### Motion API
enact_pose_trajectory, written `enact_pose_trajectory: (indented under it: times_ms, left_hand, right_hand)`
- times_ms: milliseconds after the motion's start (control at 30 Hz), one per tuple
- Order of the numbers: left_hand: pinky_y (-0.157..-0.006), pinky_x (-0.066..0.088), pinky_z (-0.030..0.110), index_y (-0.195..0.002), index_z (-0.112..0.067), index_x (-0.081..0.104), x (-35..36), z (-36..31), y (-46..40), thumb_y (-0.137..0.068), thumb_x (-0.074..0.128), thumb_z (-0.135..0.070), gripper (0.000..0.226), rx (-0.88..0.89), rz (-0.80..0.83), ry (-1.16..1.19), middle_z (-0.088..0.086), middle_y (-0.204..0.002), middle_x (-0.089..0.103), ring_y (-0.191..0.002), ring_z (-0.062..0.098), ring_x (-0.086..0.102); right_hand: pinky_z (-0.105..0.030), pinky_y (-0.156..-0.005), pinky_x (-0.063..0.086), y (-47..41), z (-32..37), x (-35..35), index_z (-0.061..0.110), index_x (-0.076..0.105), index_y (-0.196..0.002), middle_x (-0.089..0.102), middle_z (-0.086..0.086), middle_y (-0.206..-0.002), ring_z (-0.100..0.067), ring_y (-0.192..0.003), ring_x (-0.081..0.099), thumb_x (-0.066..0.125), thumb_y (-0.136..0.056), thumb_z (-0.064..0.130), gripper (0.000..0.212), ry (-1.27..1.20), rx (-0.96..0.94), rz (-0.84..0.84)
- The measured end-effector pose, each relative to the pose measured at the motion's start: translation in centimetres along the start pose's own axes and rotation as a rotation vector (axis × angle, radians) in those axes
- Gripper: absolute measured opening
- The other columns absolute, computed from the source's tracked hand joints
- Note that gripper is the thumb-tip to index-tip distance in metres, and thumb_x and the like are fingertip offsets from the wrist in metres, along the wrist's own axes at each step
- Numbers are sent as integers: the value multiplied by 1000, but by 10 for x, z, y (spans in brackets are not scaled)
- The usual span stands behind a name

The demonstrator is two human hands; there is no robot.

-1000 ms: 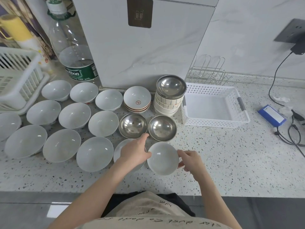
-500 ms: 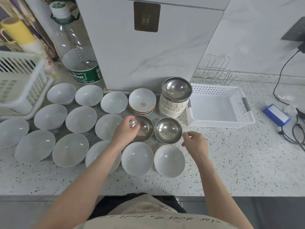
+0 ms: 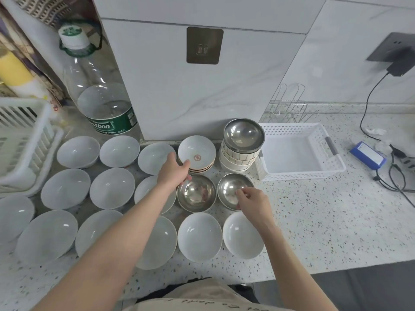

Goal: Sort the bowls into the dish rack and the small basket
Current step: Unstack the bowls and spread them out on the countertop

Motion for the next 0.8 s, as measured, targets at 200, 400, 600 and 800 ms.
enact_pose_trajectory:
  times_ms: [200, 400, 600, 800]
  left_hand:
    - [-41, 41, 21, -128, -30, 45, 0, -12, -8, -87, 47, -14, 44, 72, 46, 35, -13, -91, 66, -57, 10, 72]
    - [-31, 34, 16, -134, -30, 44, 0, -18, -11, -90, 45, -7, 50, 49, 66, 96, -4, -111, 64, -54, 14, 72]
    - [-34, 36, 17, -129, -27, 44, -4, -21, -13, -88, 40, -5, 46, 50, 107, 61, -2, -105, 66, -53, 15, 72]
    - [-43, 39, 21, -132, -30, 42, -9, -24, -15, -89, 42, -10, 47, 94, 138, 4, -6, -94, 68, -54, 13, 72]
  right_hand:
    - [-21, -51, 39, 6, -7, 9, 17, 66, -72, 69, 3, -62, -4, -51, 53, 51, -90, 26, 25, 19, 62, 32]
    - [-22, -53, 40, 6, -2, 13, 19, 69, -76, 68, 6, -59, 0, -53, 56, 52, -89, 29, 23, 39, 94, 41]
    - [-28, -59, 45, 0, 8, 18, 16, 67, -71, 68, 7, -58, -10, -58, 59, 52, -88, 28, 25, 45, 101, 59]
    - [-30, -61, 43, -6, 20, 29, 12, 57, -62, 67, 4, -58, -16, -60, 56, 50, -82, 26, 26, 40, 84, 82]
Point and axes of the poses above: each hand's wrist, its own y-axis away from the middle knuckle, its own x-axis out of the palm, z = x × y, the point moved 4 cm from there along -y, towards the middle knuckle
